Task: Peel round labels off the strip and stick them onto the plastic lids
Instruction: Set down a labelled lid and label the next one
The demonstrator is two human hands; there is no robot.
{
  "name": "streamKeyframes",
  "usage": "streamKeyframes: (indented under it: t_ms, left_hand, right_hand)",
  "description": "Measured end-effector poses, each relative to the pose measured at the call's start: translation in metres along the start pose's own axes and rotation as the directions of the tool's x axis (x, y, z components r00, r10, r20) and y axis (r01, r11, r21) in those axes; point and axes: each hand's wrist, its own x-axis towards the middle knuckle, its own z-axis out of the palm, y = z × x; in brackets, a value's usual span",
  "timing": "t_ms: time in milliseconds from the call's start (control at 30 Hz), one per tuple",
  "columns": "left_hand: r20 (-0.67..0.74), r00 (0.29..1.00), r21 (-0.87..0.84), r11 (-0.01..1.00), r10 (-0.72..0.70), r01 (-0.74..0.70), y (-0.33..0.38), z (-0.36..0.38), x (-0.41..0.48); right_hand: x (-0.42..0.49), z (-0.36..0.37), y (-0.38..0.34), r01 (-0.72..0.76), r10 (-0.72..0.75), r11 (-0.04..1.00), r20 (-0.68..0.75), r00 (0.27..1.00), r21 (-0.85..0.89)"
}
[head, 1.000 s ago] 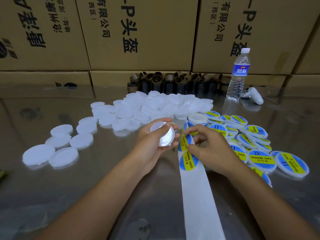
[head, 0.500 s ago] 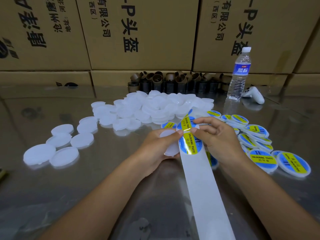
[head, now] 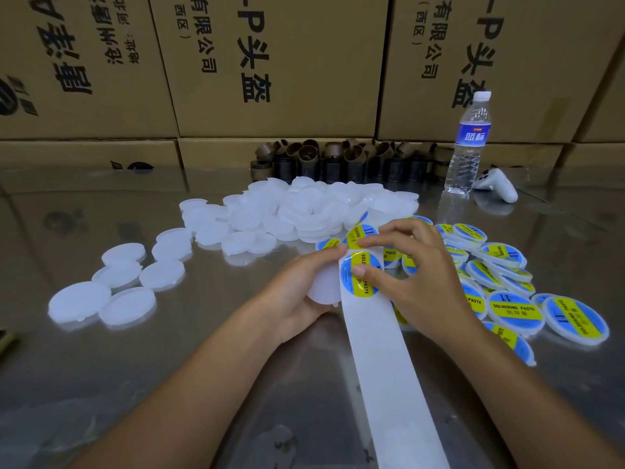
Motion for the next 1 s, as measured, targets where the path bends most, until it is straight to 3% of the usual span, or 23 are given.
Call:
streamKeyframes:
  t_ms: [500, 667, 867, 933, 1000]
  left_hand:
    - [-0.051, 0.999, -0.020, 1.000, -0.015, 0.014, -0.001, 0.002, 0.001]
    - [-0.164, 0.980, 0.100, 0.990, 0.113, -0.097, -0.005, 0.001, 0.004]
    - [-0.271, 0.947, 0.159, 0.978, 0.171, -0.132, -0.008, 0.002, 0.005]
    - [-0.284, 0.942, 0.164, 0.977, 0.181, -0.138, -0.009, 0.002, 0.005]
    - [-0.289, 0.939, 0.152, 0.978, 0.185, -0.146, -0.008, 0.003, 0.003]
  right_hand:
    - [-0.002, 0.000, -0.002, -0.024, 0.022, 0.999, 0.062, 0.998, 0.036]
    - [0.002, 0.000, -0.010, -0.213, 0.198, 0.943, 0.083, 0.977, 0.255]
    - [0.011, -0.006, -0.005, -0.405, 0.430, 0.756, 0.076, 0.900, 0.514]
    - [0.013, -0.009, -0.002, -0.375, 0.473, 0.701, -0.003, 0.881, 0.606]
    - [0.010, -0.011, -0.005, -0.290, 0.424, 0.750, -0.096, 0.900, 0.595]
